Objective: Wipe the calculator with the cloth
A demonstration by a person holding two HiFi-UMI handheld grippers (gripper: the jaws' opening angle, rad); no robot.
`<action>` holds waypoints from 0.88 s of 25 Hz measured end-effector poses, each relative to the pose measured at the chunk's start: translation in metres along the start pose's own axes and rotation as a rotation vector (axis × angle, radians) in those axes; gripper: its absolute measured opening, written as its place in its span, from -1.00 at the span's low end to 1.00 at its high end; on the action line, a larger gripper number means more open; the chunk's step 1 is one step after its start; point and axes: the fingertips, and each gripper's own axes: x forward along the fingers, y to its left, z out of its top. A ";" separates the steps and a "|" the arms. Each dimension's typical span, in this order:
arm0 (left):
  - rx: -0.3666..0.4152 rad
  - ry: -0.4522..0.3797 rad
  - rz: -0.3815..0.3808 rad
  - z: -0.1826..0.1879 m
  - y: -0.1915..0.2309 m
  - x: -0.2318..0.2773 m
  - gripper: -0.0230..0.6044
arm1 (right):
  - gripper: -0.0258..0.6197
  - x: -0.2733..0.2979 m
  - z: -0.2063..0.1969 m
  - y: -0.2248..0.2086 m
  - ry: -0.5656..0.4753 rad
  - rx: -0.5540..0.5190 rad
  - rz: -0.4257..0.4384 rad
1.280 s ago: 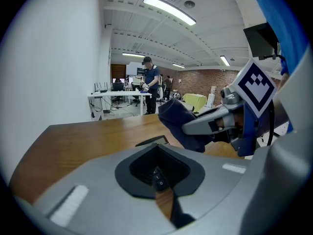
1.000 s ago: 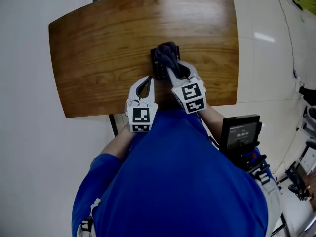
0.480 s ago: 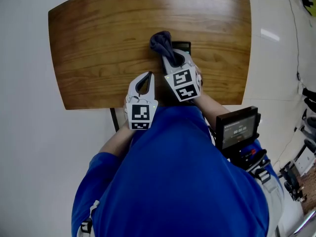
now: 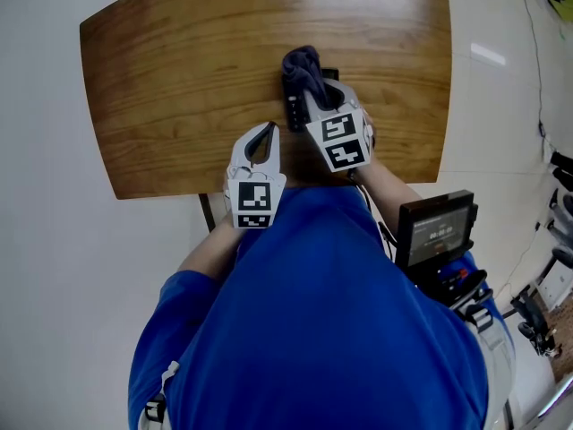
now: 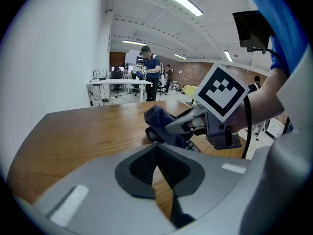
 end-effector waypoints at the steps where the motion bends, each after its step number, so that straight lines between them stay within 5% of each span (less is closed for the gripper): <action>1: 0.002 0.000 -0.005 0.000 -0.001 0.001 -0.91 | -0.70 -0.001 -0.002 -0.004 0.003 0.007 -0.009; 14: 0.003 0.006 -0.025 -0.003 -0.001 0.007 -0.90 | -0.70 -0.010 -0.025 -0.047 0.039 0.064 -0.104; 22: -0.007 0.008 -0.014 -0.004 0.004 0.002 -0.90 | -0.70 -0.007 -0.015 -0.023 0.040 0.046 -0.058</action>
